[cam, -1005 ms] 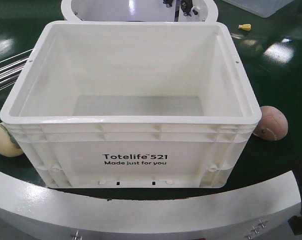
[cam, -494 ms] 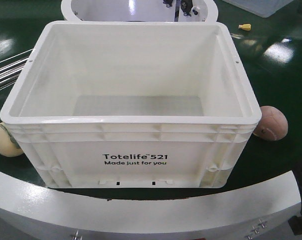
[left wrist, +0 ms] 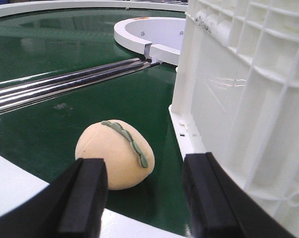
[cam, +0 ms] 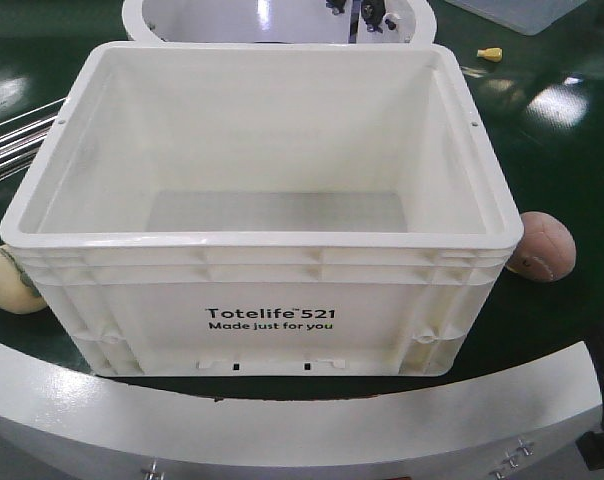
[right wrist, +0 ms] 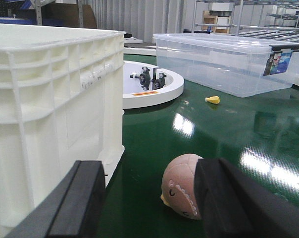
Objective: Place moving items into box and shelve
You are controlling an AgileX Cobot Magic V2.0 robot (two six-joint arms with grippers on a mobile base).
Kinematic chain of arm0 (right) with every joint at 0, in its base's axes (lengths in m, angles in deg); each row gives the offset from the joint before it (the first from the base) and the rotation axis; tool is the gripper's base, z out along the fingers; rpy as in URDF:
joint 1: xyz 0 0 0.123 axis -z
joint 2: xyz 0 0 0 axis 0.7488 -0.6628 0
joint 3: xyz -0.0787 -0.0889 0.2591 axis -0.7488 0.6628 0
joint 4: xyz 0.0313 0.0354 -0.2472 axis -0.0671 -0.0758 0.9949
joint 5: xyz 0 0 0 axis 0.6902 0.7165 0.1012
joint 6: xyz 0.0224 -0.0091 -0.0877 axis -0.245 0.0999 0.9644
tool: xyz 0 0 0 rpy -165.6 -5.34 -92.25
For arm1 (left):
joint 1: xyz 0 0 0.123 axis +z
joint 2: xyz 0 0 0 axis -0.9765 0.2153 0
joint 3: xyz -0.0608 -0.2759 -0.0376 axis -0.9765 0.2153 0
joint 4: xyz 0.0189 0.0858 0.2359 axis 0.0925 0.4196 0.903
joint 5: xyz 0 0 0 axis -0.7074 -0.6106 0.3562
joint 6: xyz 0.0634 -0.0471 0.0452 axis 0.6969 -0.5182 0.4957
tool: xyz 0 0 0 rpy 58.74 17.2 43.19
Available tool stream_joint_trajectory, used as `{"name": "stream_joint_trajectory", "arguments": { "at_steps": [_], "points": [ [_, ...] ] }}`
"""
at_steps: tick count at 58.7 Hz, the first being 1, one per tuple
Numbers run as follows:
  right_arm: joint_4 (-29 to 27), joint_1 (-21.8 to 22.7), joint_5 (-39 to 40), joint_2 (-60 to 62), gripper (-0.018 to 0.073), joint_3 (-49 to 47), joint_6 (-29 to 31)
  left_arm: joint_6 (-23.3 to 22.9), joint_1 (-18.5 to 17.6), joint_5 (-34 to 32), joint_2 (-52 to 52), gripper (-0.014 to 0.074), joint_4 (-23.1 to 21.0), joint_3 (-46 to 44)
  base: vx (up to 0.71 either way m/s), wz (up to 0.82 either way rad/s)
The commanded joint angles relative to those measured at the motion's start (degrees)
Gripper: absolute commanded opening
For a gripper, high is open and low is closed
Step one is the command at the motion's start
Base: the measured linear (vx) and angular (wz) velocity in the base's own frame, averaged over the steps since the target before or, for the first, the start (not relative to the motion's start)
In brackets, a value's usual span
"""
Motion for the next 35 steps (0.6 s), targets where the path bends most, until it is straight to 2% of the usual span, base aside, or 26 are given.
{"name": "stream_joint_trajectory", "arguments": {
  "at_steps": [1, 15, 21, 35],
  "points": [
    [0.35, 0.29, 4.93, 0.40, 0.0456, 0.17, 0.00, 0.10, -0.36, -4.62, 0.79, 0.0461, 0.16, -0.57, 0.00, 0.00],
    [0.35, 0.29, 4.93, 0.40, 0.0456, 0.17, 0.00, 0.02, -0.36, -5.60, 0.79, 0.0461, 0.08, -0.57, 0.00, 0.00],
    [0.35, 0.29, 4.93, 0.40, 0.0456, 0.17, 0.00, -2.11, -0.36, -9.86, 0.79, 0.0461, -0.90, -0.57, 0.00, 0.00],
    [0.35, 0.29, 4.93, 0.40, 0.0456, 0.17, 0.00, -2.18, -0.36, -18.93, 0.79, 0.0461, -0.73, -1.11, 0.00, 0.00]
  ]
}}
